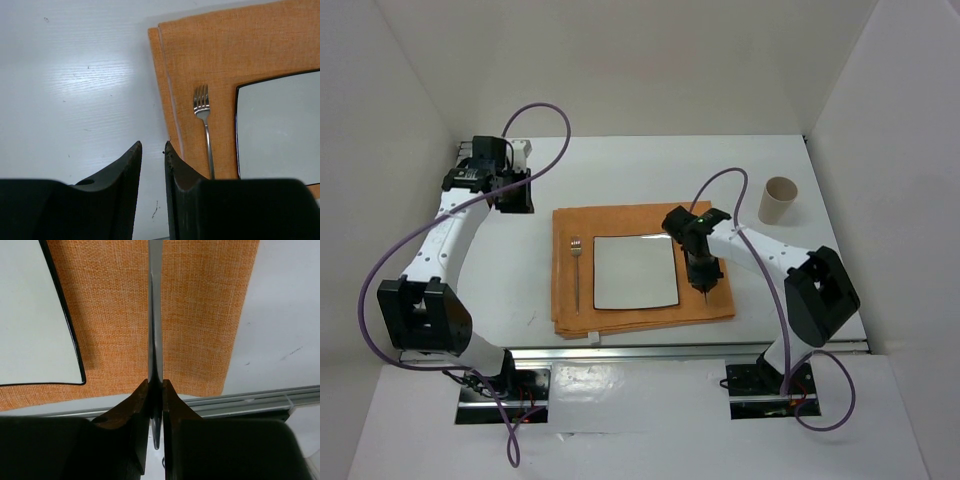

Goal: Set the dinner table for one person

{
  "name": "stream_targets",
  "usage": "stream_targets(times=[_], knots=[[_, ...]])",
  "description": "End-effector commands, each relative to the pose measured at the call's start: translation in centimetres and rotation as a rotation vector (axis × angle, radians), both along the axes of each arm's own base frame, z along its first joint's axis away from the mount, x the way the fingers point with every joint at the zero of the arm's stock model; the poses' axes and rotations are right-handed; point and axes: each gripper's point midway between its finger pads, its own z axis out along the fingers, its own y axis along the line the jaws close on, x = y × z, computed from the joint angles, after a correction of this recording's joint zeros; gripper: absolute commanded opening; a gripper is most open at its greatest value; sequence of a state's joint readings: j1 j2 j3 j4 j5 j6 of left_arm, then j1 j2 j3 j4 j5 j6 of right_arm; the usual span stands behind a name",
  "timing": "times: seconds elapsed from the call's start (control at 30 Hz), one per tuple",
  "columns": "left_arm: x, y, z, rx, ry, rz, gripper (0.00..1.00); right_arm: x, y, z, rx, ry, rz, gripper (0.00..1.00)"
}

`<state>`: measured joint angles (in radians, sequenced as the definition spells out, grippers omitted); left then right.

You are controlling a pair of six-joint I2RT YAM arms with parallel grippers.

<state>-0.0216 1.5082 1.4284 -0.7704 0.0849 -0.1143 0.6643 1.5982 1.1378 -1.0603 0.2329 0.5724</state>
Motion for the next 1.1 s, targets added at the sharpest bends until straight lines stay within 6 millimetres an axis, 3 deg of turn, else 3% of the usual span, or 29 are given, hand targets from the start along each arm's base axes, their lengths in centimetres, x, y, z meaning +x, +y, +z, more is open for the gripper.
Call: stream_targets(times=[0.0,0.13,0.3,0.47,0.57,0.67,0.83,1.07], knots=[[0.1,0.4,1.6,0.013,-0.065,-0.006,0.32,1.0,0.1,0.0,-0.011,-0.034,0.001,0.00],[0.1,0.4,1.6,0.013,-0.066,-0.006,0.32,1.6,1.1,-2.8,0.005,0.002,0.003,0.00],[-0.1,0.4,1.5,0.013,-0.066,-0.006,0.32,1.0,0.3,-5.2,-0.018,0.033,-0.017,0.00],[-0.1,0.4,1.6,-0.001,-0.066,-0.008,0.32,2.3,0.7,-5.4,0.001,-0.033,-0.009,0.00],[0.0,0.4,1.2,-0.001,-0.056,-0.008,0.32,2.6,0.6,-5.6,-0.010,-0.039,-0.001,0.07],[0.0,0.4,1.2,-0.001,-0.056,-0.008,0.32,2.2,0.5,-6.2,-0.005,-0.030,0.010,0.25],[-0.2,0.4,0.9,-0.001,-0.047,-0.008,0.32,2.1,0.5,-6.6,0.000,-0.035,0.001,0.42],[-0.3,0.4,0.2,-0.001,-0.029,-0.008,0.32,3.6,0.7,-4.8,0.061,-0.108,-0.037,0.36]])
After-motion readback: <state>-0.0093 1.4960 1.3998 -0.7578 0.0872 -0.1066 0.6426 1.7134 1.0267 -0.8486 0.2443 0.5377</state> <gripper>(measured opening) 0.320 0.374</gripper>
